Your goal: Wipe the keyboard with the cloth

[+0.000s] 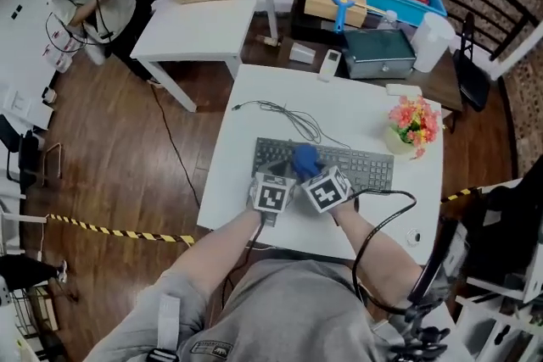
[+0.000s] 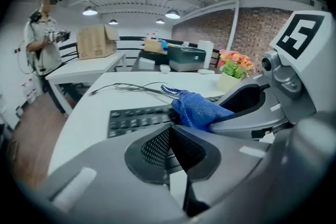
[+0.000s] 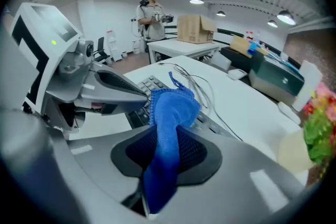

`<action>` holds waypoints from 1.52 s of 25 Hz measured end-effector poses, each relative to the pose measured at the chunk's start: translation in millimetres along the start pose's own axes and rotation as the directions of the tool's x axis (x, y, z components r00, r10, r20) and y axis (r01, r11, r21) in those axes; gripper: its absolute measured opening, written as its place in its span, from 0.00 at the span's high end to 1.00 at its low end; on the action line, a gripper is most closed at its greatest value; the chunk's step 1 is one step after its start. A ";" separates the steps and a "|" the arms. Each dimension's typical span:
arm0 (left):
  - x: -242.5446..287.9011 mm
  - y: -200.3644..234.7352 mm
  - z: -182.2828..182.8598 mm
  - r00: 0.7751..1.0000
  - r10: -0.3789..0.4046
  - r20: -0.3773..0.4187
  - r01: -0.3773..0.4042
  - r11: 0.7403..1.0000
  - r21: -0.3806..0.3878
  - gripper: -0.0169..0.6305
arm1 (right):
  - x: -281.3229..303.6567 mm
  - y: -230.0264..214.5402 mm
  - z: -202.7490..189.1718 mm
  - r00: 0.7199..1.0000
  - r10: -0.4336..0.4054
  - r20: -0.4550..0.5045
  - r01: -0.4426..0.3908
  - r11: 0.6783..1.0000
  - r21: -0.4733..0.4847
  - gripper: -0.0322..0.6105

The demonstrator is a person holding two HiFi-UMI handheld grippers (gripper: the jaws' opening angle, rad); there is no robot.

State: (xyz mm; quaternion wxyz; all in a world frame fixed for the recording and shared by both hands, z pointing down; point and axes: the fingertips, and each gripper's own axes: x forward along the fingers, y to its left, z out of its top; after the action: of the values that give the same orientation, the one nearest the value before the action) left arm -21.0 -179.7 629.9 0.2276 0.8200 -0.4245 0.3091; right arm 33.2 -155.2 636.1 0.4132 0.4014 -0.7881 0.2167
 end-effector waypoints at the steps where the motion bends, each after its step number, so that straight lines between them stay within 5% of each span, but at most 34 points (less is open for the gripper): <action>1: -9.7 21.5 -8.8 0.999 0.036 -0.004 -0.036 0.999 -0.024 0.98 | 9.4 17.9 11.5 1.000 0.030 0.002 -0.030 0.999 -0.028 0.78; 7: -55.7 109.6 -56.0 0.981 0.185 -0.056 -0.190 0.976 -0.106 0.98 | 52.8 101.7 60.7 0.990 0.139 0.007 -0.136 0.978 -0.159 0.78; 12: -52.4 104.7 -61.3 0.983 0.168 -0.071 -0.174 0.981 -0.087 0.98 | 62.3 107.9 54.1 0.990 0.139 -0.008 -0.138 0.975 -0.174 0.78; 21: 2.6 -14.3 -17.8 0.998 -0.044 -0.054 0.046 0.998 0.041 0.98 | 7.6 12.0 -18.8 1.000 0.003 -0.028 -0.004 1.000 -0.013 0.78; 29: 50.0 -165.7 15.8 0.963 -0.260 -0.078 0.270 0.943 0.195 0.98 | -67.1 -99.6 -125.8 0.979 -0.177 -0.099 0.192 0.965 0.177 0.78; 33: 62.5 -214.4 23.2 0.945 -0.312 -0.096 0.326 0.914 0.243 0.98 | -97.4 -140.9 -171.3 0.964 -0.228 -0.136 0.256 0.936 0.241 0.78; 38: 70.6 -228.0 29.7 0.948 -0.302 -0.098 0.317 0.913 0.257 0.98 | -106.6 -157.1 -177.2 0.966 -0.225 -0.128 0.249 0.941 0.228 0.78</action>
State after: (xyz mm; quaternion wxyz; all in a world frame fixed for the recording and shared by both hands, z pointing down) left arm 210.8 -115.6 633.1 0.1720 0.8910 -0.2368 0.3472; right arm 281.3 -79.3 649.7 0.4233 0.5294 -0.6799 0.2799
